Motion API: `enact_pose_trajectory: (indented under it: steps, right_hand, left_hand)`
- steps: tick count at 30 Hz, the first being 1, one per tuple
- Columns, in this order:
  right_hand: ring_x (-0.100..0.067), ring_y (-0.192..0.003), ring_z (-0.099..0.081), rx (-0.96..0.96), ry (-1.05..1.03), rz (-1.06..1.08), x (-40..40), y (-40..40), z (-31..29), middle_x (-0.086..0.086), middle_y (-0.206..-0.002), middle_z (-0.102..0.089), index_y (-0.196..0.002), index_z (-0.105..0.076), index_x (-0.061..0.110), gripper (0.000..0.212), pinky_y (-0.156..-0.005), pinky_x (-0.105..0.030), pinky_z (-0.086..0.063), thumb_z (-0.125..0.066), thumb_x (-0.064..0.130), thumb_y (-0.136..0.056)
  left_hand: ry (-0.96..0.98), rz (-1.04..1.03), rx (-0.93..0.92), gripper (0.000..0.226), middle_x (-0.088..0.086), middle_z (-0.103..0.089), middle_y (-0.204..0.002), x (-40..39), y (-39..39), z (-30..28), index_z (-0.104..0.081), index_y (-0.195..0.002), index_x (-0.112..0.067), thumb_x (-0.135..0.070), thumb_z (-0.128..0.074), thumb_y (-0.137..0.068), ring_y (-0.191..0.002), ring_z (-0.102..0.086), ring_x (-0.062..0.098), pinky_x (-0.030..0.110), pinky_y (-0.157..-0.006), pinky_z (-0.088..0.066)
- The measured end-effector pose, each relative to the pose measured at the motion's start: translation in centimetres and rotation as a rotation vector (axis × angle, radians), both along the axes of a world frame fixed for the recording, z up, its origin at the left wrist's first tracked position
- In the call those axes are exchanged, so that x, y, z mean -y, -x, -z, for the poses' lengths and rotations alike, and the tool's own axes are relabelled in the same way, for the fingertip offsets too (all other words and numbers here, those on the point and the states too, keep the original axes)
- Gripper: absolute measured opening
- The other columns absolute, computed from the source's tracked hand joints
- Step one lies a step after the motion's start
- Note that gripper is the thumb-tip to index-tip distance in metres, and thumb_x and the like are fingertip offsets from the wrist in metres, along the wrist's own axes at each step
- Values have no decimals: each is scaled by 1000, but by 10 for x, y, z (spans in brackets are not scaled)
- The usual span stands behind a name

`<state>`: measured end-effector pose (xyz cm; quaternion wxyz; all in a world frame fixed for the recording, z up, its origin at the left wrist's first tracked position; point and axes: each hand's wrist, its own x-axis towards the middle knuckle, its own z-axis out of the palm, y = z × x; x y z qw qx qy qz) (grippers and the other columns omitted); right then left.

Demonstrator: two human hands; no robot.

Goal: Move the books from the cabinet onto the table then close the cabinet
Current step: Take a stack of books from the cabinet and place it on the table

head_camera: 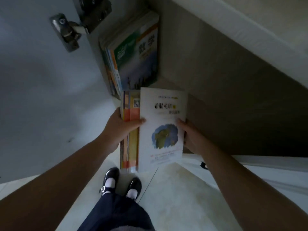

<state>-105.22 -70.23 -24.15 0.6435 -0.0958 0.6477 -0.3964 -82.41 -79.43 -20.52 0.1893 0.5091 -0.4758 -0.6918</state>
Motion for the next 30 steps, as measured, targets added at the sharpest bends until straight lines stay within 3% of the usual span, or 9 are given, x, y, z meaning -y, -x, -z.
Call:
enact_pose_trajectory:
  steps: [3,6,12,15,18,23,27,30]
  right_hand:
    - [-24,-122,-57,154,-78,-44,-36,-13,-4,0,-131,-62,-128,-57,31,64,-107,-51,-41,-73,48,-69]
    - [-22,-116,-61,228,-79,-40,-68,-40,-8,-2,-125,-66,-123,-61,24,47,-105,-46,-44,-67,36,-77]
    - [-26,-108,-66,99,-109,-190,-99,-85,-38,-4,-117,-70,-125,-55,22,60,-93,-47,-52,-73,42,-71]
    - [-22,-97,-69,26,-83,-206,-101,-107,-56,-1,-107,-71,-118,-56,23,35,-79,-38,-58,-64,30,-85]
    - [-16,-90,-69,-56,-40,-247,-100,-140,-81,2,-102,-69,-119,-54,22,36,-68,-31,-58,-65,29,-85]
    - [-21,-93,-68,-162,-28,-349,-97,-186,-105,-4,-108,-68,-123,-55,17,52,-76,-37,-56,-71,40,-78]
    - [-19,-88,-70,-160,37,-452,-103,-243,-123,1,-98,-71,-102,-62,27,21,-73,-35,-56,-68,34,-82]
    - [-19,-87,-70,-117,84,-532,-110,-291,-134,0,-100,-71,-102,-60,27,20,-69,-33,-57,-67,32,-83]
  left_hand:
    - [-102,47,-1,39,6,-74,-100,-20,-27,-12,-64,-110,-19,-12,-75,-73,-92,-72,23,43,-82,-56]
    - [-228,57,-24,42,6,-74,-103,-53,-54,-19,-64,-111,-22,-17,-75,-72,-94,-71,26,40,-77,-58]
    - [-372,-137,-23,31,4,-75,-99,-108,-106,-27,-62,-109,-27,-29,-65,-78,-88,-73,26,39,-67,-59]
    - [-350,-191,-54,25,5,-75,-98,-128,-124,-40,-62,-107,-26,-30,-61,-83,-89,-72,29,39,-67,-60]
    - [-298,-230,-67,25,7,-75,-102,-143,-154,-63,-62,-108,-25,-29,-62,-83,-89,-72,28,39,-68,-60]
    - [-246,-359,-71,20,0,-77,-85,-163,-201,-83,-59,-103,-23,-26,-65,-84,-79,-74,24,32,-58,-59]
    - [-215,-401,-111,36,5,-74,-95,-193,-264,-103,-53,-114,-22,-27,-67,-81,-84,-73,26,36,-64,-59]
    - [-186,-472,-98,48,8,-72,-99,-218,-312,-113,-51,-117,-21,-34,-70,-75,-86,-73,26,40,-67,-59]
